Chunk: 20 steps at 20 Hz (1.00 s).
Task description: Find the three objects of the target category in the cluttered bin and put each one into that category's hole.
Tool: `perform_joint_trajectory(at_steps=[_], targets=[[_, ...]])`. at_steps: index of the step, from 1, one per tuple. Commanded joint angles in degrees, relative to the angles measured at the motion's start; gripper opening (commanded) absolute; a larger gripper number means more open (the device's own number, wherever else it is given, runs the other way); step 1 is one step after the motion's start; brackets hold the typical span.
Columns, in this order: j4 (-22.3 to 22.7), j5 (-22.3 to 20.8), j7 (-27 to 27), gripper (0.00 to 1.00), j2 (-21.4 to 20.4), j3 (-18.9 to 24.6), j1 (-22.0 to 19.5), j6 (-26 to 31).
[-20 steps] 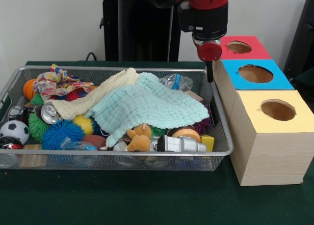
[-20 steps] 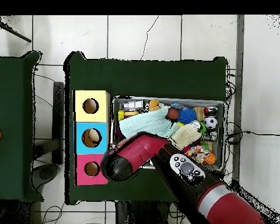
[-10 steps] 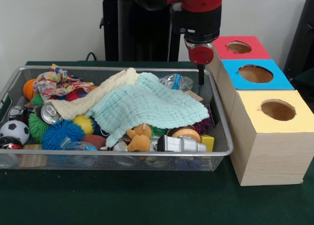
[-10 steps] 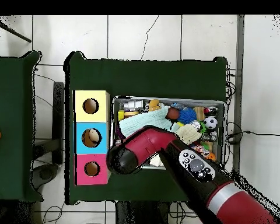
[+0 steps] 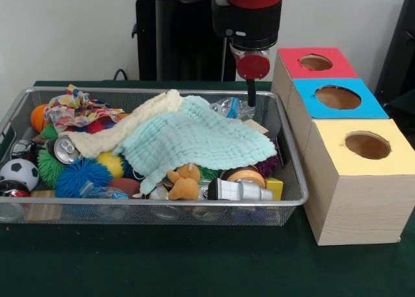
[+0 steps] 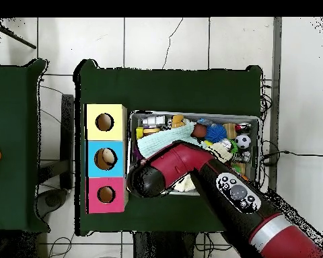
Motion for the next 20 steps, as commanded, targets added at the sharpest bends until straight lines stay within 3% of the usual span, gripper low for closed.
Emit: perform_joint_trajectory(at_steps=[1,4,10,20], targets=[[-3.95,-7.27,-4.15,1.0,0.42,-0.38,2.99,-2.63],[-3.82,-8.64,-0.82,1.0,1.36,-1.54,4.63,-4.83],[-5.58,-10.81,0.01,1.0,3.36,-2.91,5.3,-7.16],[-5.22,-10.54,-6.47,1.0,3.87,-1.86,2.28,-5.25]])
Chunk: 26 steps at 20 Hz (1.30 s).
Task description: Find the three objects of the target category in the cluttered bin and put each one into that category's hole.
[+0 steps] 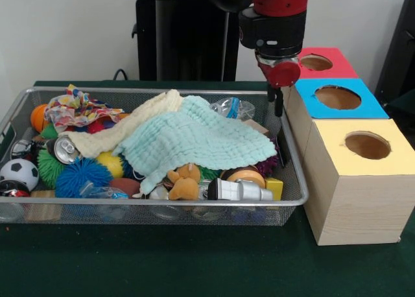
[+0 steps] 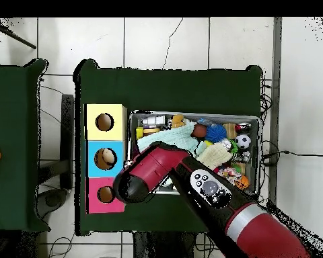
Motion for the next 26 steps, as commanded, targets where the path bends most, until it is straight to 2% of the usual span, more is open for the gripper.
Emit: perform_joint_trajectory(at_steps=[1,12,26], targets=[[-5.01,-3.04,-7.41,1.0,1.91,-1.41,-3.42,1.24],[-3.58,-1.3,-15.69,1.0,-1.13,1.28,-7.59,7.08],[-4.08,-1.87,-11.78,1.0,-0.67,0.91,-6.2,5.96]])
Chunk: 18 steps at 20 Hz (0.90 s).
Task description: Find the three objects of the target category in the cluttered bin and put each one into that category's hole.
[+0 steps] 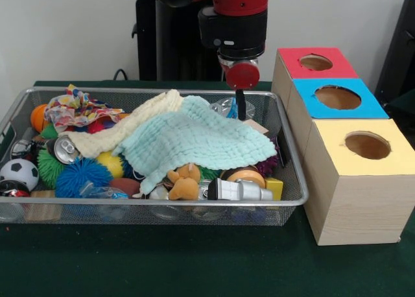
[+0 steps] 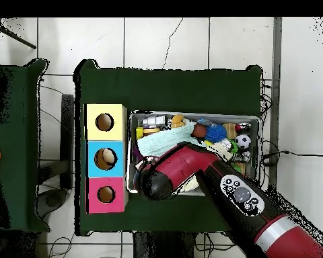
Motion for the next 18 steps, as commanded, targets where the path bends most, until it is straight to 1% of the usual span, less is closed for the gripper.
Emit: perform_joint_trajectory(at_steps=[1,9,12,14,16,18], targets=[[-4.01,-1.52,-11.34,1.0,0.04,0.84,0.7,5.82],[-4.21,-2.27,-10.56,1.0,0.41,0.15,0.95,5.11],[-4.28,-3.07,-9.01,1.0,2.06,-1.0,0.85,3.91],[-4.04,-4.58,-7.6,1.0,3.39,-1.95,0.85,1.98],[-3.14,-4.74,-7.34,1.0,3.03,-2.12,0.48,1.67],[-1.91,-3.71,-7.95,1.0,1.65,-1.75,-0.08,2.84]])
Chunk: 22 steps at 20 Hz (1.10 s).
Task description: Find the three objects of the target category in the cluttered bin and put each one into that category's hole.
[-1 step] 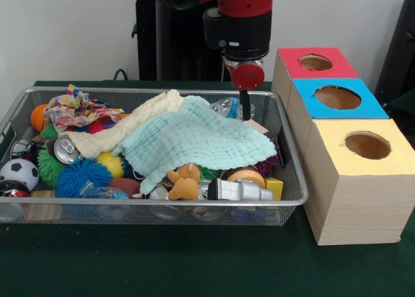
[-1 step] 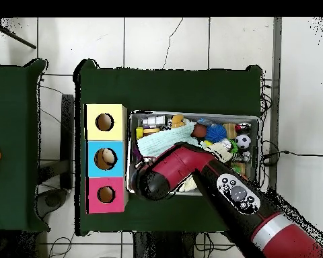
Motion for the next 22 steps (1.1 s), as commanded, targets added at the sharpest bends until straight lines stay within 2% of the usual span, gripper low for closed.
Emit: perform_joint_trajectory(at_steps=[1,7,11,14,17,22], targets=[[-1.3,-2.96,-8.48,1.0,0.21,-1.45,-1.14,3.69],[0.9,1.56,-13.85,1.0,-5.43,0.91,-3.91,9.32],[1.87,2.06,-13.71,1.0,-6.55,1.52,-4.45,9.72],[2.06,0.71,-12.68,1.0,-5.99,1.16,-4.45,8.69],[2.44,-2.17,-9.01,1.0,-3.99,-0.26,-3.48,5.46],[1.47,-5.61,1.44,1.0,-0.72,-3.3,1.58,-0.17]])
